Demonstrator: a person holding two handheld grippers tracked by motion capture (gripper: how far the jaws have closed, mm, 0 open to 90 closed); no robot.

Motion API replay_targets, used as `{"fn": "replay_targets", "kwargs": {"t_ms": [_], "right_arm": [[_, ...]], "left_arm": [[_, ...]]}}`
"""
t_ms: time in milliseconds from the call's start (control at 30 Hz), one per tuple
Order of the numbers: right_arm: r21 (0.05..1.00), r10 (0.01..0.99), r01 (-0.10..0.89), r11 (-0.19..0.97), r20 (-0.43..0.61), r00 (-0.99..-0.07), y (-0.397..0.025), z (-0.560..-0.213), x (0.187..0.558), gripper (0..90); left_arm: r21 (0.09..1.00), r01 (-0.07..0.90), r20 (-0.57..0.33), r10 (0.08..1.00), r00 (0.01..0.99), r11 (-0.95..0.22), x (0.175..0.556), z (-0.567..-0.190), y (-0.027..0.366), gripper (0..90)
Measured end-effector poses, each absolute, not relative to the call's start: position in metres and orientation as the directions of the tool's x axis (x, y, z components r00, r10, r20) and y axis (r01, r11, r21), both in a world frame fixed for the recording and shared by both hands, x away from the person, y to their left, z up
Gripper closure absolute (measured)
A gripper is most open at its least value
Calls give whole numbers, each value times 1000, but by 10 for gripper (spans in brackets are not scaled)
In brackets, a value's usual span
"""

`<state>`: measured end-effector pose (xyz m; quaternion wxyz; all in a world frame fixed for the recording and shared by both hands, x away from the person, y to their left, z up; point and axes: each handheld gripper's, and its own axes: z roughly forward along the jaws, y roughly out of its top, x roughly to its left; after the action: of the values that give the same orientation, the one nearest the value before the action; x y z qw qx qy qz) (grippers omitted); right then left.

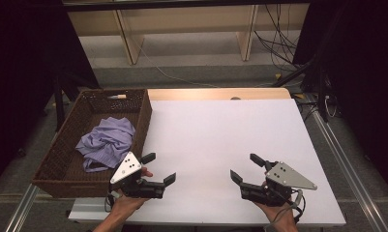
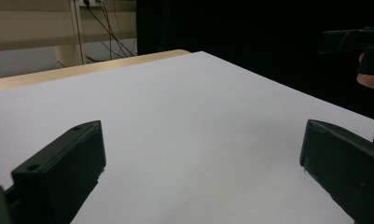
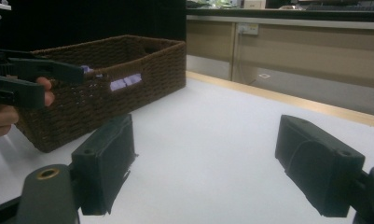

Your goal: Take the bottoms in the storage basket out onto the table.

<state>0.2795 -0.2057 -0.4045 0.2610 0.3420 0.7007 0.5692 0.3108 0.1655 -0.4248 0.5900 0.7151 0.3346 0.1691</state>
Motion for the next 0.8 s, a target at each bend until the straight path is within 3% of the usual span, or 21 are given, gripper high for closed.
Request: {"fn": "replay_targets", "kwargs": {"t_ms": [800], "right_arm": [[977, 784, 182, 108, 28, -620, -207, -404, 279, 210]], "left_arm": [[934, 353, -225, 685, 693, -50, 322, -407, 171, 0]]}}
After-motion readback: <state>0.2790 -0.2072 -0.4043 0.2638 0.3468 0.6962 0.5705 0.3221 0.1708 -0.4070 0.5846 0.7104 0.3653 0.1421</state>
